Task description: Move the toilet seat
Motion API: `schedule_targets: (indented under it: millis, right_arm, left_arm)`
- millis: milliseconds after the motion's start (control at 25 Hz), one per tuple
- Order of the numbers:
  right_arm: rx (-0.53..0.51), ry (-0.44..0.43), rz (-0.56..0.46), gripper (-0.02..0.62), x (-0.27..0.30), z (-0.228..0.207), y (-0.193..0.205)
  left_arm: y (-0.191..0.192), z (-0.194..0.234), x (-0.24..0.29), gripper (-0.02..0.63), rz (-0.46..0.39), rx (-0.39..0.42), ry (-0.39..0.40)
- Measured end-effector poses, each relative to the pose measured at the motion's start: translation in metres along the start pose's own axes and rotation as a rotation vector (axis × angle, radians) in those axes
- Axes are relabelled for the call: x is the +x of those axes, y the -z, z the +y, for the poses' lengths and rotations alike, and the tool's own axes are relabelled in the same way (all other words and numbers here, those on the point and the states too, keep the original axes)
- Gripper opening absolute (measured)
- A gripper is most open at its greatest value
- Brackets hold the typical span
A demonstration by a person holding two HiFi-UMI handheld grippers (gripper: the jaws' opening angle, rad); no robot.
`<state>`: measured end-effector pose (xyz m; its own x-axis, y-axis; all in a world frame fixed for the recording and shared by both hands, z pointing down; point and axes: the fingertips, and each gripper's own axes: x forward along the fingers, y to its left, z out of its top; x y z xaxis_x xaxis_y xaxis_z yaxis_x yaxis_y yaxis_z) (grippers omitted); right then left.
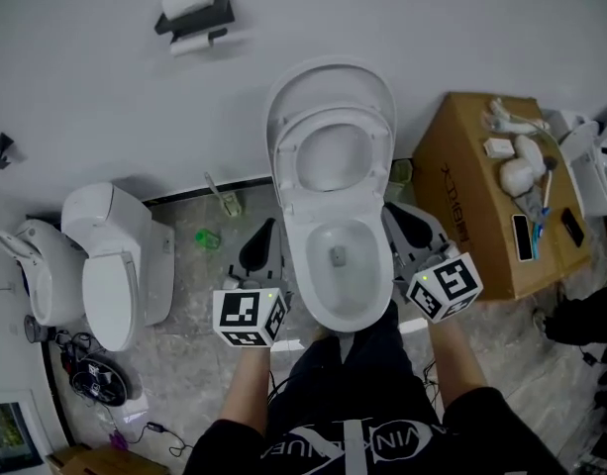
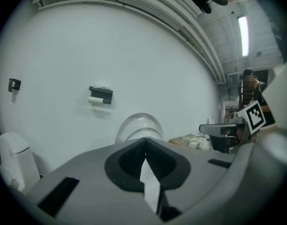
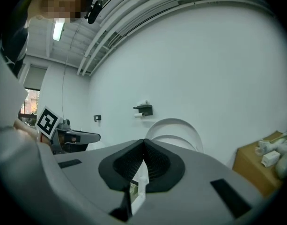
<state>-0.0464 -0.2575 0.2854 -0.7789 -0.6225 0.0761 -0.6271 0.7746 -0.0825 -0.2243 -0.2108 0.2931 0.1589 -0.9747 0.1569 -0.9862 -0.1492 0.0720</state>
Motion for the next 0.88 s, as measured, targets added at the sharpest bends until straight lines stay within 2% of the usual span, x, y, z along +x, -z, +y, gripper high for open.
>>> schedule_targets:
  millis: [280,520,880]
  right_arm:
    - [-0.007,0.036,-0.022,0.011,-0.048,0.028,-0.006]
    - [-0.037,0.032,-0.010,0.011,-0.070,0.040,-0.010]
    - [-0.034,0.012,-0.005,0.011,-0.087,0.037,-0.014]
  left_arm:
    - [-0.003,-0.019,-0.033,0.003,-0.026,0.004,0.030]
    - [-0.009,-0.024,-0.050,0.003,-0.046,0.002,0.006]
    - [-0.020,-0.039,-0.067,0.003,-0.061,0.042,-0.038]
